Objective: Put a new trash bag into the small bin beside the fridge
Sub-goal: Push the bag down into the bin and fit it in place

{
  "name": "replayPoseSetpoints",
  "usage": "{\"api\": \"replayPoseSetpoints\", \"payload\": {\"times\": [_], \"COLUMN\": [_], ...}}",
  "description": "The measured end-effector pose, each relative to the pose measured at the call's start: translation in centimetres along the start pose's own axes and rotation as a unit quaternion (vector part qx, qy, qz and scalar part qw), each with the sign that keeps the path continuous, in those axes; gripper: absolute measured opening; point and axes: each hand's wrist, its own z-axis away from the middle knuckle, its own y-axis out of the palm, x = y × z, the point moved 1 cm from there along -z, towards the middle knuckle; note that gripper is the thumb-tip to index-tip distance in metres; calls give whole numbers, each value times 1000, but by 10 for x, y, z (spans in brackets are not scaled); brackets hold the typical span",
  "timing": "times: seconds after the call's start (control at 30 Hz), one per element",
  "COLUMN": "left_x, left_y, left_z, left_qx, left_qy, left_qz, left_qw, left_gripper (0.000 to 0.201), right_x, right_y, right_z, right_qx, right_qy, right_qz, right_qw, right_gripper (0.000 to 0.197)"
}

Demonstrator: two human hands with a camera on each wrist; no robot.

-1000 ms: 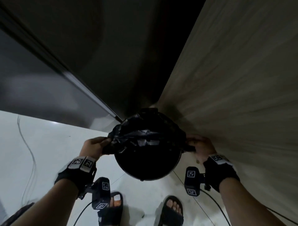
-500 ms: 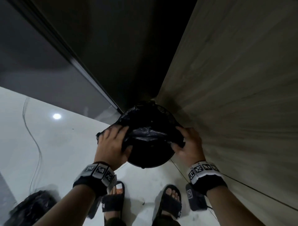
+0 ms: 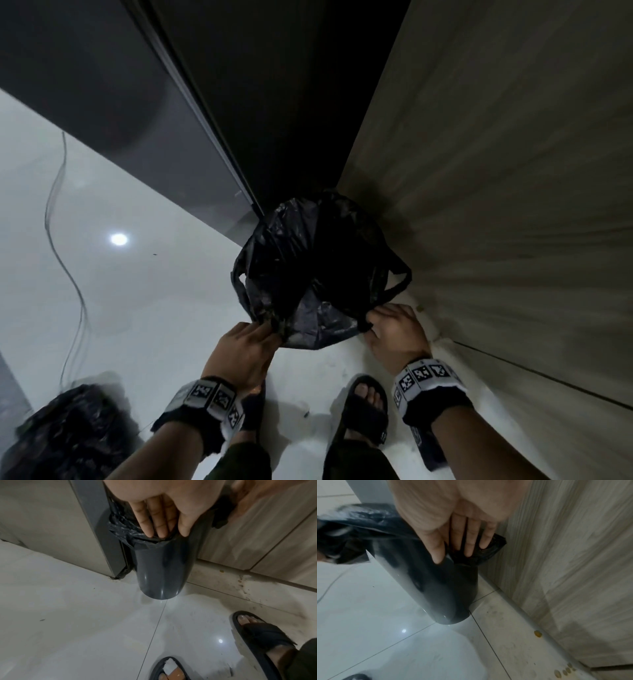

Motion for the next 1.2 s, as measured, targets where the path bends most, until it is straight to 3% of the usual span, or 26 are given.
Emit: {"api": "replayPoseSetpoints", "payload": {"times": [0.1, 0.2, 0.23, 0.3, 0.37, 0.43, 0.5, 0.57, 0.6, 0.67, 0.73, 0.8, 0.9, 0.93, 1.0, 1.1, 1.2], "left_x": [-1, 9, 12, 13, 14, 9, -3, -15, -18, -23, -25, -27, -29, -29, -27, -10, 13], "left_y": [24, 23, 18, 0, -19, -37, -42, -37, -35, -33, -37, -45, -55, -57, -60, -39, -21], "left_z": [-8, -15, -15, -12, -9, -13, -25, -40, -46, -54, -63, -75, -96, -102, -111, -115, -112], "left_qx": [103, 162, 152, 43, -49, -114, -105, -33, 20, 119, 187, 196, 139, 121, 143, 258, 273], "left_qy": [-13, -120, -163, -225, -230, -182, -72, 16, 26, 10, -18, -66, -85, -75, -57, -78, -103], "left_qz": [-19, 15, 57, 147, 140, 112, 84, 35, 15, -37, -69, -35, -6, -20, -68, -185, -212], "left_qw": [994, 979, 973, 962, 962, 970, 988, 999, 999, 992, 980, 978, 987, 990, 986, 945, 933], "left_gripper": [27, 39, 32, 23, 19, 19, 26, 34, 36, 38, 36, 33, 26, 24, 27, 69, 90], "right_x": [3, 4, 5, 4, 4, 13, 25, 33, 35, 37, 42, 55, 70, 73, 71, 53, 51], "right_y": [16, 27, 25, 14, -5, -21, -24, -14, -8, -3, -4, -15, -30, -31, -29, -24, -21], "right_z": [-9, -5, -2, 2, 7, 6, -3, -14, -19, -26, -32, -38, -54, -59, -66, -67, -68], "right_qx": [81, 131, 112, 2, -156, -234, -186, -84, -28, 83, 127, 88, -5, 26, 152, 290, 352], "right_qy": [6, 63, 96, 187, 227, 190, 104, 44, 36, 52, 65, 68, -2, -32, -54, -38, -28], "right_qz": [38, 39, 6, -119, -216, -243, -198, -69, 3, 100, 148, 167, 144, 135, 141, 189, 226], "right_qw": [996, 989, 989, 975, 937, 922, 957, 993, 999, 990, 979, 980, 990, 990, 977, 937, 908], "right_gripper": [24, 37, 35, 30, 30, 36, 41, 52, 55, 53, 47, 37, 30, 30, 28, 33, 38]}}
